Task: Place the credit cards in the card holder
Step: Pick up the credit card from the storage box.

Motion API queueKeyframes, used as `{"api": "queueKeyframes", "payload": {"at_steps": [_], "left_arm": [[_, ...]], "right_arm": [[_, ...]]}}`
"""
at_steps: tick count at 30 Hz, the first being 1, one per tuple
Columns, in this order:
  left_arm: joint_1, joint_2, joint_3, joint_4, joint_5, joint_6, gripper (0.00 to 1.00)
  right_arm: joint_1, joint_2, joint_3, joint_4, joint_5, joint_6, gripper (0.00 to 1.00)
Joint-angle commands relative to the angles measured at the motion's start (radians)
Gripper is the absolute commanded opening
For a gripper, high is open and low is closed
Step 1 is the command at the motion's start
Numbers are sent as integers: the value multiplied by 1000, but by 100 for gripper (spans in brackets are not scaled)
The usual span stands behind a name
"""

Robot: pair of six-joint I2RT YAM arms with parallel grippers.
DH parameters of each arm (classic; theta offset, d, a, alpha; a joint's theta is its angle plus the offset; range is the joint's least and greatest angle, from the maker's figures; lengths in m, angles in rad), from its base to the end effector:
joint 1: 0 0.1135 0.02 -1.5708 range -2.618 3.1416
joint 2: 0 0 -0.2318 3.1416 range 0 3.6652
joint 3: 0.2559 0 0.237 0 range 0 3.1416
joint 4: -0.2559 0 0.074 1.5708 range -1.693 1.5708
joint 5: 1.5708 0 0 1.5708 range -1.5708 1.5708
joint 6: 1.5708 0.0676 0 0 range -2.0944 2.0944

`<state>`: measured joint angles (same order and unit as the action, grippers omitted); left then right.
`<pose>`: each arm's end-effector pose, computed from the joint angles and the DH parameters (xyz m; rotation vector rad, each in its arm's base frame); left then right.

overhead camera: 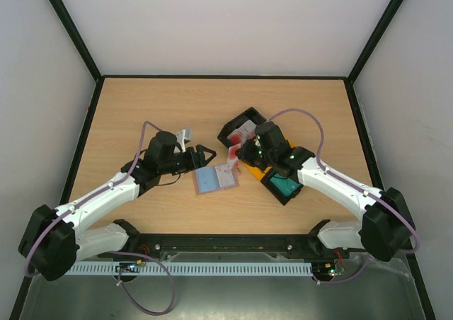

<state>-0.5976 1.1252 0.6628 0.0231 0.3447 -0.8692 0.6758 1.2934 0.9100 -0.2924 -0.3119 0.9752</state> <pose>0.2158 -0.1745 0.2155 -0.0572 2.2255 -1.2267 0.2207 0.2035 0.2198 0.1868 2.5072 1.1516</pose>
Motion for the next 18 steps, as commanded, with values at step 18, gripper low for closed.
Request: {"api": "queueKeyframes", "payload": {"at_steps": [18], "left_arm": [[16, 38, -143, -170, -90, -9, 46]], "right_arm": [[101, 156, -179, 333, -85, -70, 2]]}}
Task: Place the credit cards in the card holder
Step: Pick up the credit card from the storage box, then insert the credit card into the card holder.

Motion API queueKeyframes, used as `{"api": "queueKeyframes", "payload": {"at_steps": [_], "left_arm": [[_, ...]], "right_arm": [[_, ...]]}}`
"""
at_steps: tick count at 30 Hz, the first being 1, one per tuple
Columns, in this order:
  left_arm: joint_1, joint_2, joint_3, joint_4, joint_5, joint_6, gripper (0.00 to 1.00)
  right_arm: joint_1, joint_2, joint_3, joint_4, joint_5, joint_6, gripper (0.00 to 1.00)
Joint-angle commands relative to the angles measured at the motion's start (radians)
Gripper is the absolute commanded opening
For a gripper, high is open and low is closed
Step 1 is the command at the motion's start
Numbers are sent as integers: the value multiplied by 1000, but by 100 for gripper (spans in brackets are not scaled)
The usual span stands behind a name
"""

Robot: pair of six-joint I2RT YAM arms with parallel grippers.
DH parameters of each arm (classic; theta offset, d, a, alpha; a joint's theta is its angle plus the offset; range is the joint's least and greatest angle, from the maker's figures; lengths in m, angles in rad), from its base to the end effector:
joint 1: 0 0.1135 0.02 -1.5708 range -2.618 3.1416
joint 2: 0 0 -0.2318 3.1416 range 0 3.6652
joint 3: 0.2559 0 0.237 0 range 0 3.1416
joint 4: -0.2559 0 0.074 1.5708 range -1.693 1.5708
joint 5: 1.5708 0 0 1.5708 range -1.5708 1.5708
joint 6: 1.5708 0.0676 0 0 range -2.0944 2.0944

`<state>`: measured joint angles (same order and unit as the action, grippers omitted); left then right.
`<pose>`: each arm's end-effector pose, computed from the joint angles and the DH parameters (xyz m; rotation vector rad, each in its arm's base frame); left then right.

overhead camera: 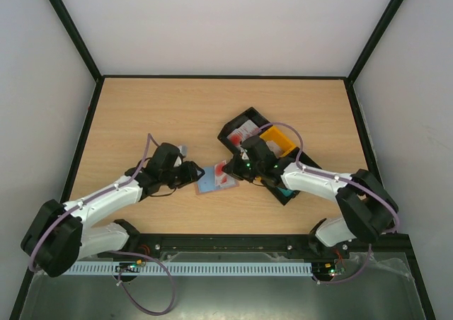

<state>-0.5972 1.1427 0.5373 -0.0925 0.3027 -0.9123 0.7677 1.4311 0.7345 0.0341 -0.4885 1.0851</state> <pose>0.1975 -0.1587 0.1542 -0.2157 2.4869 -1.0723 0.1992 0.2364 0.1597 0.0987 2.6223 1.4067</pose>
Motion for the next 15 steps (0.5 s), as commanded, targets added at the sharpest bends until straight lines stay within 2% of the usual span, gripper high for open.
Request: {"api": "queueKeyframes", "payload": {"at_steps": [1, 5, 9, 15], "left_arm": [[22, 27, -19, -56, -48, 39, 42], [36, 50, -29, -59, -59, 51, 37], [43, 89, -42, -42, -48, 63, 37], [50, 158, -48, -11, -33, 65, 36]], "right_arm": [[8, 25, -16, 33, 101, -204, 2], [8, 81, -31, 110, 91, -253, 2], [8, 175, -1, 133, 38, -288, 2], [10, 226, 9, 171, 58, -307, 2]]}}
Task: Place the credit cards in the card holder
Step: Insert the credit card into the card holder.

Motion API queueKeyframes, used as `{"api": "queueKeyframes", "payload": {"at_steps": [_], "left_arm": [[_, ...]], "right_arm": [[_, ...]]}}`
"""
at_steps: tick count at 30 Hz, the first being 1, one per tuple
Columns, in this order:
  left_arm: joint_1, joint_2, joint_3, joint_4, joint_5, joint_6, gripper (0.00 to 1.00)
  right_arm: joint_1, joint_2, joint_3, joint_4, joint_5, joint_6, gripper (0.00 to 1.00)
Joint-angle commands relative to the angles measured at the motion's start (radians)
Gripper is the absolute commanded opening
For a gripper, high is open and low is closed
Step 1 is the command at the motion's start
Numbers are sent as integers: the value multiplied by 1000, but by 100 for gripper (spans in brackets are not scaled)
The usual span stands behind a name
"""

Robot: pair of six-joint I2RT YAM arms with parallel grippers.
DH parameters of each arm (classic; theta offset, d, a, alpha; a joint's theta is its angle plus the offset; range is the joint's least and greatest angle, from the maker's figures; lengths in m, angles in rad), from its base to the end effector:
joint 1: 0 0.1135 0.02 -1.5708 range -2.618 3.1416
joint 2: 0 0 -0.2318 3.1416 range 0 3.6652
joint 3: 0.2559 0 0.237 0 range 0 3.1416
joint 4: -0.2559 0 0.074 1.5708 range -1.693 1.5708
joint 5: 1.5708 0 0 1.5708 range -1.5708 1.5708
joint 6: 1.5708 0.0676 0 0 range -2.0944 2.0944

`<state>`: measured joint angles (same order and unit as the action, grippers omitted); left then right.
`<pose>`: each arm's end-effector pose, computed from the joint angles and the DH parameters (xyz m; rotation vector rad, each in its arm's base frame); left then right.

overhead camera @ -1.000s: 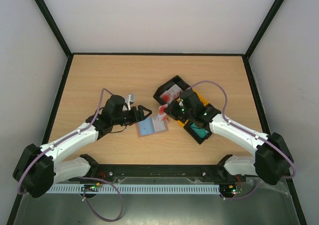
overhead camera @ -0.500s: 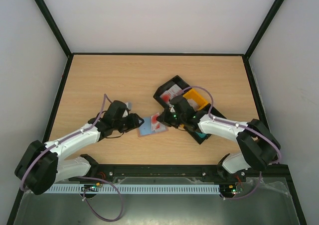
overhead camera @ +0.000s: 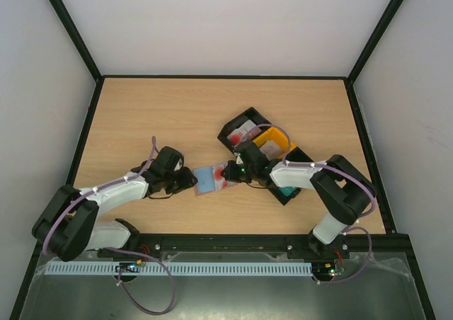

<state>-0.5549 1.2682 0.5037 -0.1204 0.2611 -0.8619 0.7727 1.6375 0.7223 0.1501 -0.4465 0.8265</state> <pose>0.2000 -0.1445 0.1116 -0.2822 2.6359 -0.8792 0.2089 0.2444 0.1061 -0.1830 2.6267 1.2156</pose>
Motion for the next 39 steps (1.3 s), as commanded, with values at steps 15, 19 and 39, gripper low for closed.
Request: {"api": "queueKeyframes", "payload": {"at_steps": [15, 19, 39], "left_arm": [[12, 114, 16, -45, -108, 4, 27], [13, 100, 16, -74, -142, 12, 24], [0, 120, 8, -59, -125, 35, 22]], "right_arm": [[3, 76, 48, 90, -24, -113, 2], [3, 94, 50, 132, -32, -126, 2], [0, 206, 69, 210, -113, -63, 2]]}}
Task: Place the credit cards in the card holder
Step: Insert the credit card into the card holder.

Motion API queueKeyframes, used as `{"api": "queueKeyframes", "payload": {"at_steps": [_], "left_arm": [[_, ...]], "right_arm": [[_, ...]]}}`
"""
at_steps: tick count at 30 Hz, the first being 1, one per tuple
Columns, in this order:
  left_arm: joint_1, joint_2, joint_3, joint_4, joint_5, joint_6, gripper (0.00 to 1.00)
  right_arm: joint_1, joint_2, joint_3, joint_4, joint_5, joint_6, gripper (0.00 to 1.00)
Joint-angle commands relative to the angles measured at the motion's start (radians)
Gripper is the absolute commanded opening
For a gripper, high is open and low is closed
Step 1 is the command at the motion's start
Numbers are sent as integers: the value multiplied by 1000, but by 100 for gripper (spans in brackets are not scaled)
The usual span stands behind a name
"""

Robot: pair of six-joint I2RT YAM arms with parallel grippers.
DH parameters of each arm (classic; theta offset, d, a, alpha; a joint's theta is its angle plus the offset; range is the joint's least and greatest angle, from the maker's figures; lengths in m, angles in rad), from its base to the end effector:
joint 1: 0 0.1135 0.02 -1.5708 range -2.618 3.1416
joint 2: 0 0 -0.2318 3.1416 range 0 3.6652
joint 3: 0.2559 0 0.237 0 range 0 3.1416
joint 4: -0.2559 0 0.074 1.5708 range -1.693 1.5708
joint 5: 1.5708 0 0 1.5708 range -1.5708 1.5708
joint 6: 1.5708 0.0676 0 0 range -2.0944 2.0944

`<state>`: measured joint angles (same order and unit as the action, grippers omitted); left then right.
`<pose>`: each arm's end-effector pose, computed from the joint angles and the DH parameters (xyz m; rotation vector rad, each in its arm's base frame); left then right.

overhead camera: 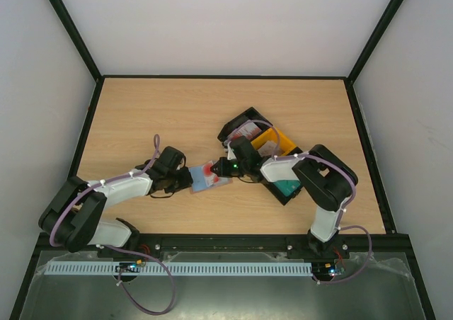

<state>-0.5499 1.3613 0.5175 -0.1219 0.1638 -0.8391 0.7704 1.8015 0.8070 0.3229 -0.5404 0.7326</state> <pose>0.2066 -0.1395 0.0931 -0.3195 2.6729 -0.7073 0.2281 0.2698 0.0975 -0.3821 2.4981 1.3322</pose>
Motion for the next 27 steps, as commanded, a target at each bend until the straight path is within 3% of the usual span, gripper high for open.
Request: {"api": "queueKeyframes", "payload": {"at_steps": [1, 13, 21, 27], "left_arm": [[-6, 27, -6, -56, -26, 11, 22], [-14, 39, -5, -48, -21, 10, 22], [-24, -24, -12, -33, -30, -14, 22], [-24, -48, -11, -36, -49, -34, 25]], "right_arm": [[3, 47, -29, 60, -28, 45, 2], [28, 110, -85, 220, -65, 137, 2], [40, 113, -101, 228, -22, 166, 9], [51, 97, -80, 137, 29, 150, 28]]}}
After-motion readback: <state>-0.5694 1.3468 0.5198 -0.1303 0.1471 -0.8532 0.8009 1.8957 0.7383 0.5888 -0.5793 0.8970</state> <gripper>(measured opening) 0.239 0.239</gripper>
